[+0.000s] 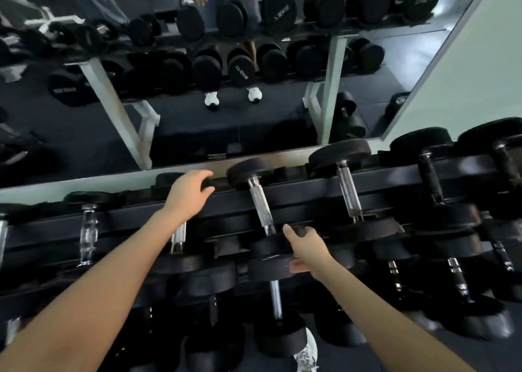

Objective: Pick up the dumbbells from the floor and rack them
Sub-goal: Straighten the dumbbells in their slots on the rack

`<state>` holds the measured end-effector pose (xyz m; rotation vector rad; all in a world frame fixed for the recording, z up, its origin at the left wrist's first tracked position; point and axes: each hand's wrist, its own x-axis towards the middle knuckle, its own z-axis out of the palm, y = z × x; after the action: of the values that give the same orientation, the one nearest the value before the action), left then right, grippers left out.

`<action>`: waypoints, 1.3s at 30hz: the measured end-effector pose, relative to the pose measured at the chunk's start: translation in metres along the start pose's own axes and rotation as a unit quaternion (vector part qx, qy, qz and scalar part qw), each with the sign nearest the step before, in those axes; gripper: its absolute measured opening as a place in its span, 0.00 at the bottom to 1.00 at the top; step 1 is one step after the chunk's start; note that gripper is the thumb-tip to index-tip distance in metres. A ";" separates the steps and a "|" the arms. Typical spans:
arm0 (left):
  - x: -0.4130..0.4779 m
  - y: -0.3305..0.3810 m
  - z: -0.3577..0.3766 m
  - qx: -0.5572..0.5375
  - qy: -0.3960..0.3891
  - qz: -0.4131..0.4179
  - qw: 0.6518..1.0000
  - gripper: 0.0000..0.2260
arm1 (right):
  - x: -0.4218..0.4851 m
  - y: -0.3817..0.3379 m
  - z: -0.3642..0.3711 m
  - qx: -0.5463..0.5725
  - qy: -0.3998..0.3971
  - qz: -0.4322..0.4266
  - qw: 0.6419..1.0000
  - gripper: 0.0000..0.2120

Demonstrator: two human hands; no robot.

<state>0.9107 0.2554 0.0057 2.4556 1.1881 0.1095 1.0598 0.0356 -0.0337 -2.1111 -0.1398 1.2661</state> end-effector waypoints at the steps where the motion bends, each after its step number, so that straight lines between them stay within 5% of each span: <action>1: 0.003 -0.003 0.004 0.007 -0.018 0.010 1.000 0.21 | 0.004 0.000 0.015 0.074 -0.011 0.041 0.996 0.40; 5: 0.030 -0.002 0.017 -0.016 -0.090 0.068 0.993 0.29 | 0.010 -0.006 0.054 0.272 0.033 0.105 0.956 0.39; 18: 0.082 0.016 0.033 -0.079 -0.178 0.146 0.970 0.29 | 0.026 0.002 0.078 0.329 0.114 0.121 0.930 0.24; 31: 0.077 0.011 0.024 -0.089 -0.185 0.122 0.971 0.28 | 0.017 0.002 0.076 0.325 0.089 0.121 0.934 0.31; 33: 0.072 0.002 0.005 -0.084 -0.126 0.121 0.981 0.25 | 0.007 0.007 0.073 0.255 0.119 0.108 0.954 0.42; 35: 0.066 -0.021 -0.019 -0.078 -0.048 0.100 0.991 0.20 | -0.010 0.014 0.075 0.023 0.216 0.039 0.975 0.47; 37: 0.057 -0.054 -0.037 -0.034 -0.019 0.073 0.997 0.17 | -0.030 0.010 0.087 -0.120 0.310 -0.083 0.939 0.33; 39: 0.043 -0.086 -0.045 0.011 -0.056 0.037 0.998 0.18 | -0.047 -0.008 0.108 -0.144 0.289 -0.182 0.929 0.17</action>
<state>0.8637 0.3506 0.0080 2.4891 1.0566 -0.0207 0.9486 0.0750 -0.0272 -2.4694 -0.4529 0.3948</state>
